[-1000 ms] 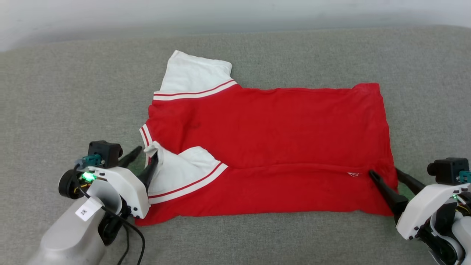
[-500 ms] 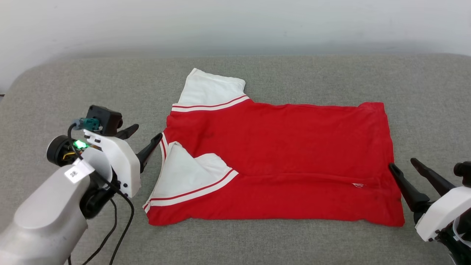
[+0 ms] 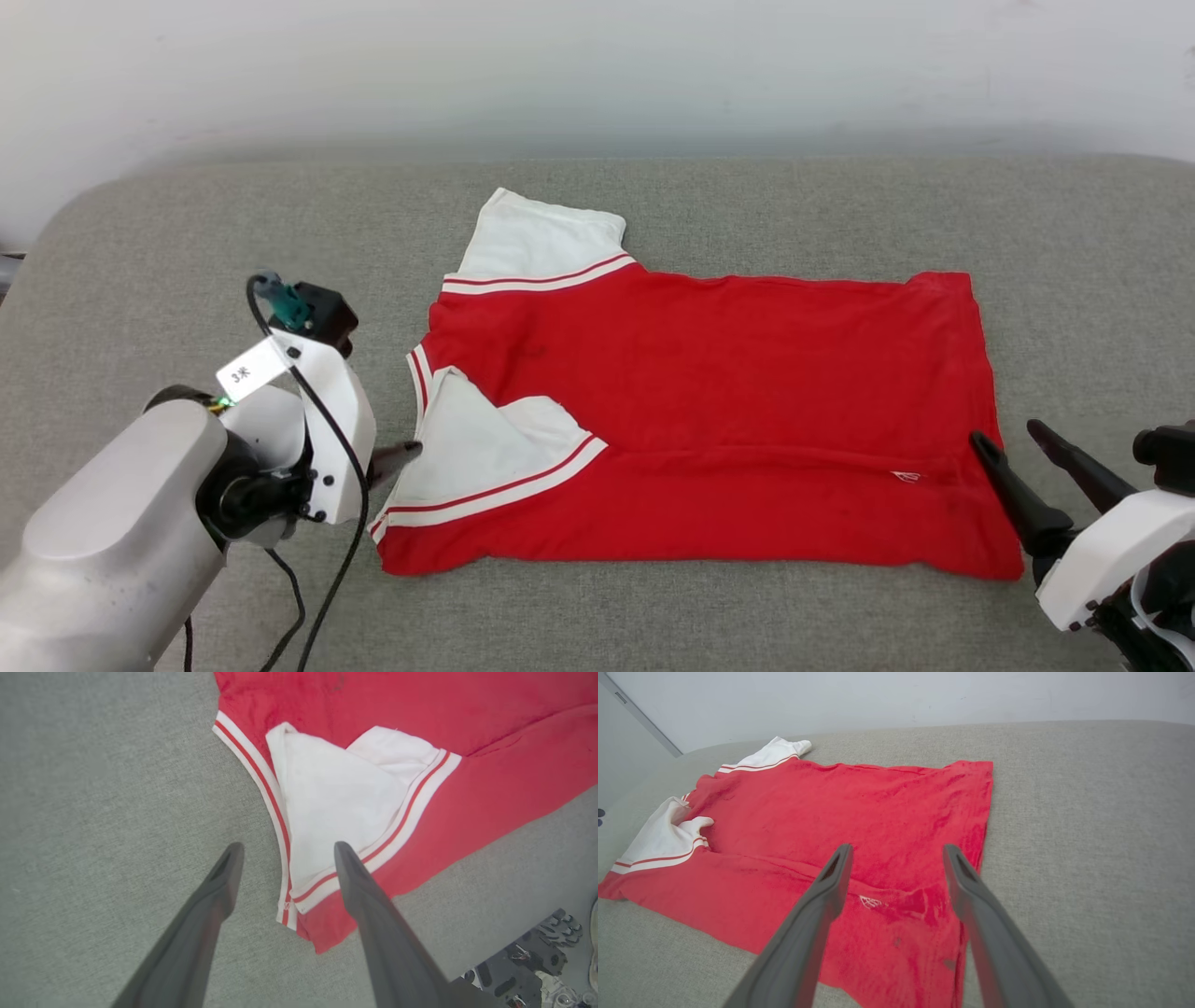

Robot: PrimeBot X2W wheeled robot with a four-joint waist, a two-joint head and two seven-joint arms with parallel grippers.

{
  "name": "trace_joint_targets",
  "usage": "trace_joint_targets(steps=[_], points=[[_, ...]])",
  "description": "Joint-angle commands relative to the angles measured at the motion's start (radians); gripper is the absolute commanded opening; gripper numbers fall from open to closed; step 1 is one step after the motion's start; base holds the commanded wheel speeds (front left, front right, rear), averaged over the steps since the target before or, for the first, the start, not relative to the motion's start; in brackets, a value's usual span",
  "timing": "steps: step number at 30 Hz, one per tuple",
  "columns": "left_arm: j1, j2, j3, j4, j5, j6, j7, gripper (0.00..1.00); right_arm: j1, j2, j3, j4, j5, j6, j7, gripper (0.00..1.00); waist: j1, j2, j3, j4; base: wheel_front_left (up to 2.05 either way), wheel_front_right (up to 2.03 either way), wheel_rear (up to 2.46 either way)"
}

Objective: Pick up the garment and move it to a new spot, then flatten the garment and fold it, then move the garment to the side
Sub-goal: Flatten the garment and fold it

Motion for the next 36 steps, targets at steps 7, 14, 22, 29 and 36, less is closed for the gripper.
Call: trace_joint_targets(steps=[7, 14, 22, 29, 36], points=[[0.044, -0.003, -0.044, 0.02, -0.037, -0.001, 0.1, 1.0, 0.007, 0.037, -0.021, -0.019, -0.022, 0.0, 0.032, 1.0, 0.0001, -0.0001, 0.024, -0.018, 0.0, 0.0, 0.0], [0.097, -0.004, -0.083, 0.093, -0.022, -0.003, 0.089, 1.0, -0.008, 0.059, -0.025, -0.024, -0.031, 0.0, 0.044, 1.0, 0.0001, -0.0001, 0.056, -0.037, 0.0, 0.0, 0.0], [0.12, -0.022, -0.114, 0.104, -0.026, -0.005, 0.019, 0.0, -0.017, 0.062, -0.03, -0.019, -0.04, 0.0, 0.053, 1.0, 0.0001, -0.0001, 0.055, -0.042, 0.0, 0.0, 0.0], [0.097, 0.02, -0.1, 0.043, -0.019, -0.006, -0.092, 0.0, -0.036, 0.002, -0.031, -0.048, -0.076, 0.0, 0.1, 1.0, 0.0001, -0.0001, 0.02, -0.034, 0.0, 0.0, 0.0], [0.097, 0.063, -0.09, -0.052, -0.003, -0.006, -0.16, 0.0, -0.065, -0.102, -0.048, -0.117, -0.1, 0.0, 0.266, 1.0, 0.0001, -0.0001, 0.004, -0.025, 0.0, 0.0, 0.0]])
